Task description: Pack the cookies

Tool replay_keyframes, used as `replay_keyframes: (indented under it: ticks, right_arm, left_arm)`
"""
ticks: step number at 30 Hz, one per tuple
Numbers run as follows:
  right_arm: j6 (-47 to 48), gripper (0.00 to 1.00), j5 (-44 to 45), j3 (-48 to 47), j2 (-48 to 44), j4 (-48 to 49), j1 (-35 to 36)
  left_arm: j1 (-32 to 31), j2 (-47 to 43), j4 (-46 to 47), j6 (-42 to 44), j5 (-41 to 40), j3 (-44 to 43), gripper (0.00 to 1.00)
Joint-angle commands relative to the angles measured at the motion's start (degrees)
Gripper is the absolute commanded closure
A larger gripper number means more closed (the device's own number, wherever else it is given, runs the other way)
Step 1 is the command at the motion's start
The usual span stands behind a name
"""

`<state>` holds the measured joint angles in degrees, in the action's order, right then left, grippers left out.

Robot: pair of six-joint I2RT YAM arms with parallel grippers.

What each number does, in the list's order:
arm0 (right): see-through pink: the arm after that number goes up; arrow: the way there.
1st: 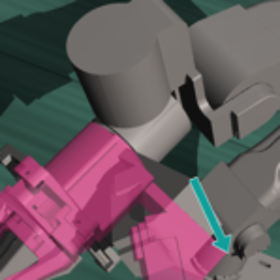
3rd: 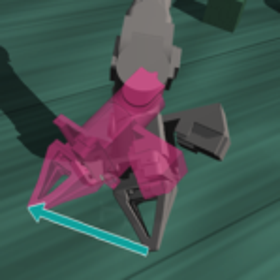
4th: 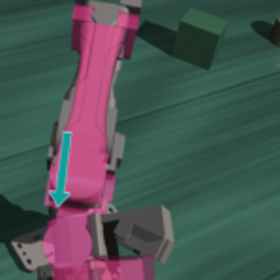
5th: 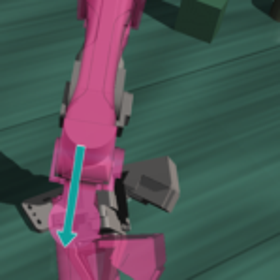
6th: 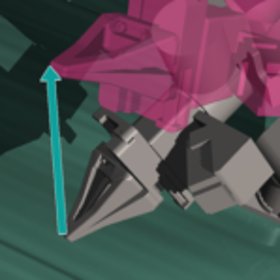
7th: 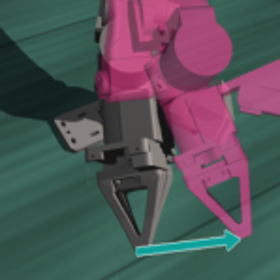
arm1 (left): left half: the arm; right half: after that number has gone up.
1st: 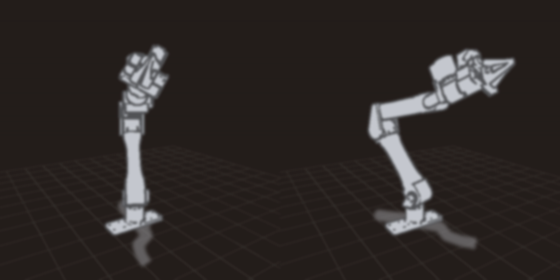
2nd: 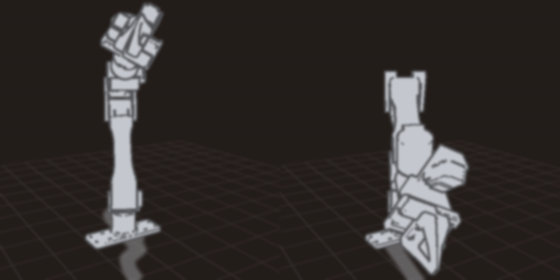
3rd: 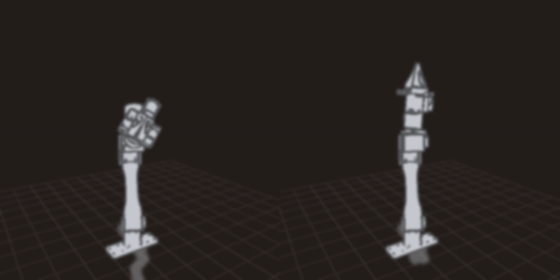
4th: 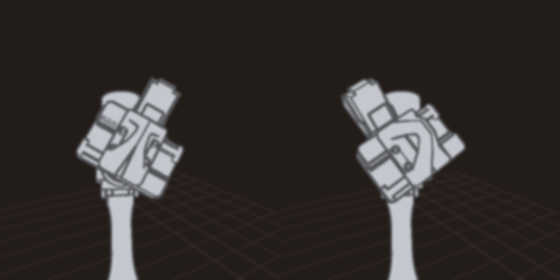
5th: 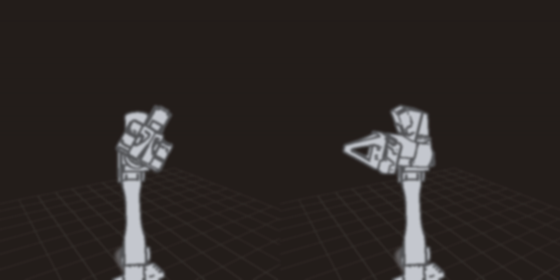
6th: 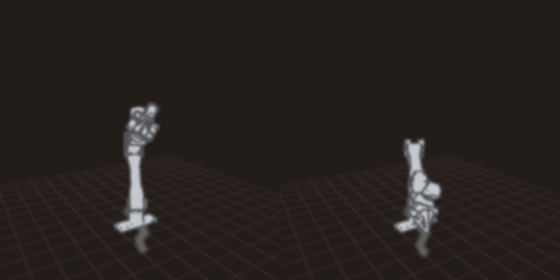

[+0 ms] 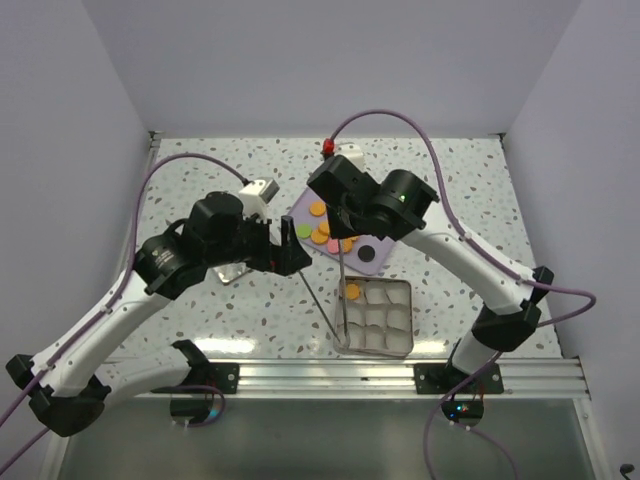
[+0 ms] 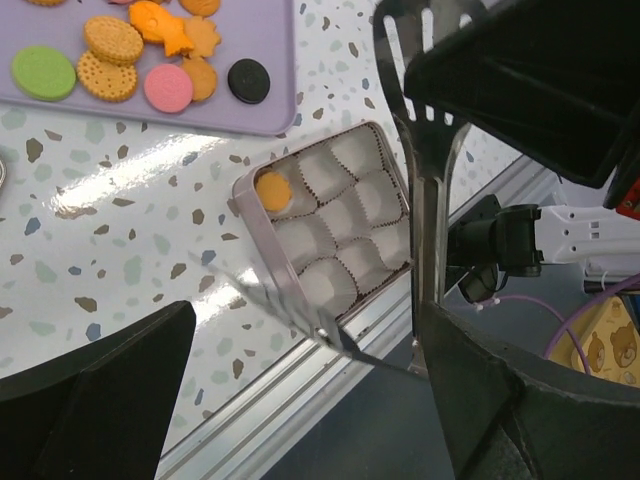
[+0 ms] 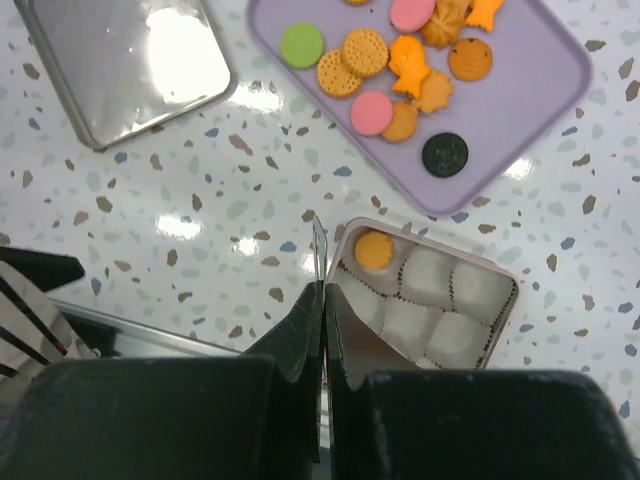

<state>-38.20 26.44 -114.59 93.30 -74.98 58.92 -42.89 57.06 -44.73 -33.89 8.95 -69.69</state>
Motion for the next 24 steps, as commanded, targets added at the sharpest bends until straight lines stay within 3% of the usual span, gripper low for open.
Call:
replay_keyframes:
  ticks: [1, 6, 8, 9, 10, 15, 17, 18, 19, 22, 24]
  right_arm:
    - [2.0, 1.0, 2.9, -7.7, 4.7, -7.5, -0.6]
    - [2.1, 1.0, 1.8, -10.6, 5.1, -7.2, -1.6]
    - [2.0, 1.0, 0.5, -9.8, 3.6, -6.1, -2.4]
    - [1.8, 1.0, 0.2, -8.8, 3.1, -5.8, -3.0]
    - [1.6, 1.0, 0.1, -8.5, 2.6, -5.4, -3.3]
    - [0.3, 1.0, 0.8, -8.2, 0.9, -5.3, -3.9]
    - [-0.3, 1.0, 1.9, -8.7, 0.7, -5.4, -3.9]
    - [-1.0, 1.0, 3.5, -9.0, 0.6, -6.2, -4.0]
    - [-1.3, 1.0, 4.3, -9.4, 0.5, -6.7, -4.0]
    - [-3.5, 1.0, 10.3, -12.3, 1.4, -11.9, -4.0]
    - [-5.4, 1.0, 13.6, -14.4, 1.7, -16.0, -4.2]
  left_arm:
    - [-0.2, 0.5, 0.2, -0.7, 1.4, -3.6, 0.0]
    - [-0.2, 2.4, -1.7, -0.7, -1.3, -4.8, 0.0]
    - [-0.2, 3.4, -4.4, -1.5, -6.2, -5.3, 0.06]
    - [-0.2, 3.9, -5.4, -2.1, -7.7, -5.5, 0.12]
    - [-0.2, 4.5, -6.3, -2.3, -8.8, -6.2, 0.24]
    - [-0.2, 8.5, -8.9, -3.4, -11.9, -7.5, 0.43]
    - [-0.2, 9.9, -9.4, -3.6, -12.1, -8.4, 0.55]
    - [-0.2, 10.4, -9.7, -3.6, -12.1, -8.8, 0.61]
    - [-0.2, 11.1, -9.9, -3.6, -12.2, -9.6, 0.74]
    - [-0.2, 12.5, -12.7, -3.8, -13.7, -11.6, 0.93]
    - [-0.2, 13.0, -14.1, -4.2, -15.6, -12.6, 1.0]
